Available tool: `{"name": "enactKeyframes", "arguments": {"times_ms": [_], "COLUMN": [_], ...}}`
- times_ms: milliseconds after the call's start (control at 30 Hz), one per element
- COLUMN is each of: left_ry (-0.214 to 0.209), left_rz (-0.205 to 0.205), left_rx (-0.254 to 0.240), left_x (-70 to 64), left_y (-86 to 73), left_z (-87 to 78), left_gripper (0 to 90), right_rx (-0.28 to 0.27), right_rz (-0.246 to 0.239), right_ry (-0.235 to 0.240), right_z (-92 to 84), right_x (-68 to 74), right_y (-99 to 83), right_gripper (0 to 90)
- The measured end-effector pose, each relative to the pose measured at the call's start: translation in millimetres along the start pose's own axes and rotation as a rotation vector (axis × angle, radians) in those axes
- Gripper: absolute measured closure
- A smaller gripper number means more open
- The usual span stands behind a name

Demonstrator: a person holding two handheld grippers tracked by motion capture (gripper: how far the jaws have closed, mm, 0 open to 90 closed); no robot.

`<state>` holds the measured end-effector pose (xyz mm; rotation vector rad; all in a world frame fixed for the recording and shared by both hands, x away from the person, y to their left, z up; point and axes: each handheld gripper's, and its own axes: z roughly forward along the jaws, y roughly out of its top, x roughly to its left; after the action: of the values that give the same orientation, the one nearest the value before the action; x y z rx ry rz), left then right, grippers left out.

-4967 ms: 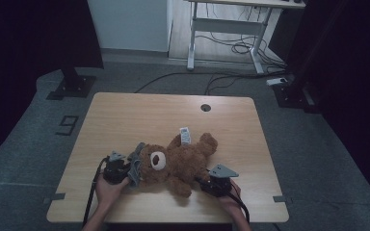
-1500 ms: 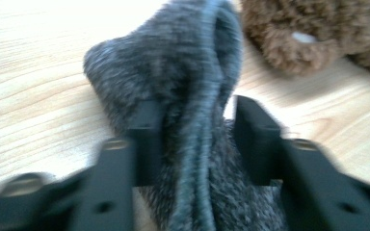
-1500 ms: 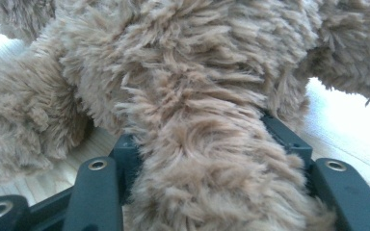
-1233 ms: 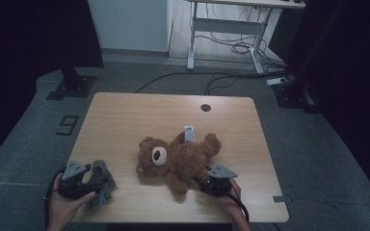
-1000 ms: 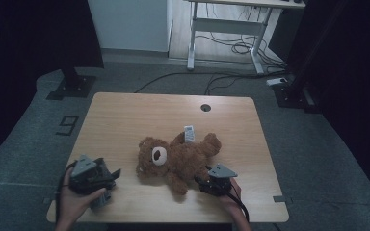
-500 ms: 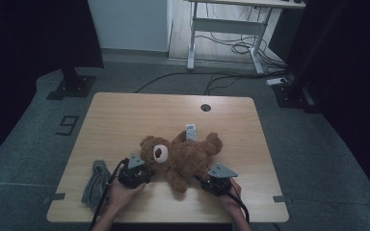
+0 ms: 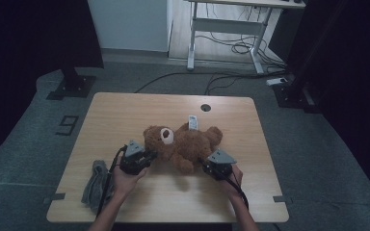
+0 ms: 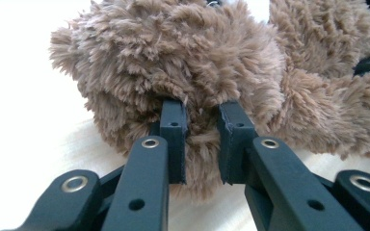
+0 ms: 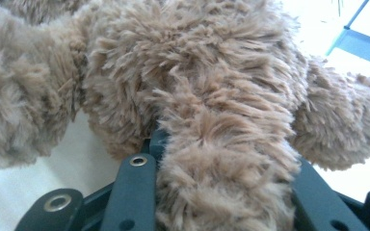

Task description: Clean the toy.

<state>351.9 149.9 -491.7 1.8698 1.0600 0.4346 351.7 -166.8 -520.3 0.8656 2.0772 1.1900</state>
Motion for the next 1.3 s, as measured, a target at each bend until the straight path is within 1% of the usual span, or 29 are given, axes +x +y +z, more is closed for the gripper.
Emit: {"name": "enactKeyframes", "arguments": {"times_ms": [100,133,167,233,300,367,400,467,500,533,600,633,667,733,800,833,900,933,967,1000,1033,1100,1167,1233,1267,1300], "left_ry": [0.016,0.021,0.027,0.033,0.042,0.057,0.063,0.077,0.09,0.094,0.094,0.088,0.078,0.054,0.036,0.015,-0.015,-0.034,-0.051,-0.071,-0.084,-0.083,-0.083,-0.08,-0.081,-0.084], "left_rz": [-0.018,-0.023,-0.039,-0.047,-0.059,-0.063,-0.063,-0.042,-0.026,-0.017,0.008,0.014,0.022,0.04,0.042,0.048,0.047,0.046,0.039,0.034,0.033,0.028,0.018,0.03,0.04,0.036], "left_rx": [0.007,0.014,0.03,0.049,0.053,0.06,0.062,0.058,0.042,0.036,0.023,0.013,0.005,0.002,-0.002,0.007,0.012,0.015,0.021,0.04,0.064,0.094,0.103,0.121,0.135,0.141], "left_x": [7.3,8.6,10.5,12.6,15.5,18.0,18.1,15.1,11.5,8.9,1.5,-2.2,-6.1,-15.8,-23.0,-27.3,-32.7,-35.4,-38.1,-40.6,-43.4,-46.2,-47.6,-49.3,-49.7,-49.7], "left_y": [4.3,4.6,3.9,1.2,-1.5,-2.8,-2.5,-0.3,1.6,2.9,5.8,6.6,7.0,5.1,0.7,-3.3,-11.3,-17.1,-24.1,-31.4,-40.7,-54.9,-67.1,-74.9,-78.7,-83.3], "left_z": [10.1,12.3,16.0,21.2,22.0,19.4,16.8,9.6,2.9,-1.6,-13.8,-20.1,-26.2,-38.8,-45.9,-49.5,-53.5,-55.1,-55.6,-55.1,-54.3,-54.2,-56.4,-58.3,-59.7,-61.6], "left_gripper": [75.3,75.2,75.1,74.6,72.1,64.4,59.2,47.4,42.9,39.7,35.8,35.0,34.5,33.7,33.7,33.7,33.7,33.7,33.8,33.9,33.7,33.6,33.6,33.7,33.6,33.6], "right_rx": [0.007,0.013,0.016,0.033,0.025,0.028,0.029,0.021,0.01,-0.008,-0.035,-0.051,-0.066,-0.084,-0.098,-0.104,-0.115,-0.117,-0.12,-0.124,-0.126,-0.112,-0.099,-0.085,-0.082,-0.084], "right_rz": [-0.001,-0.005,-0.005,0.006,0.025,0.024,0.029,0.052,0.068,0.088,0.108,0.12,0.132,0.129,0.128,0.129,0.129,0.129,0.13,0.142,0.148,0.146,0.146,0.143,0.152,0.171], "right_ry": [-0.008,-0.014,-0.014,-0.011,-0.005,-0.002,-0.002,0.002,-0.002,-0.01,-0.012,-0.011,-0.002,0.007,0.022,0.028,0.058,0.075,0.094,0.127,0.157,0.163,0.169,0.16,0.16,0.16], "right_z": [10.9,14.9,17.3,22.2,22.5,20.4,18.7,12.9,8.7,2.1,-9.1,-15.9,-22.5,-34.7,-47.2,-50.6,-58.8,-62.3,-65.7,-69.0,-71.5,-75.8,-78.4,-80.6,-81.5,-82.2], "right_x": [-8.8,-10.4,-11.0,-11.0,-10.9,-9.3,-9.2,-10.4,-11.2,-11.6,-11.6,-11.1,-10.0,-5.7,0.6,2.8,8.4,11.6,14.6,17.7,20.7,28.9,33.8,38.5,40.2,41.6], "right_y": [6.0,6.9,6.7,3.7,0.7,-1.0,-1.9,-2.9,-2.9,-2.1,-0.9,-0.7,-1.0,-3.0,-6.4,-7.9,-12.8,-15.7,-18.6,-21.9,-25.1,-31.9,-37.4,-44.7,-48.6,-52.9], "right_gripper": [65.5,65.5,65.3,64.1,60.5,51.5,45.9,35.2,31.6,29.0,26.7,25.6,24.8,23.5,22.8,22.8,23.1,24.0,27.4,30.3,30.5,30.4,30.4,30.4,30.5,30.9]}}
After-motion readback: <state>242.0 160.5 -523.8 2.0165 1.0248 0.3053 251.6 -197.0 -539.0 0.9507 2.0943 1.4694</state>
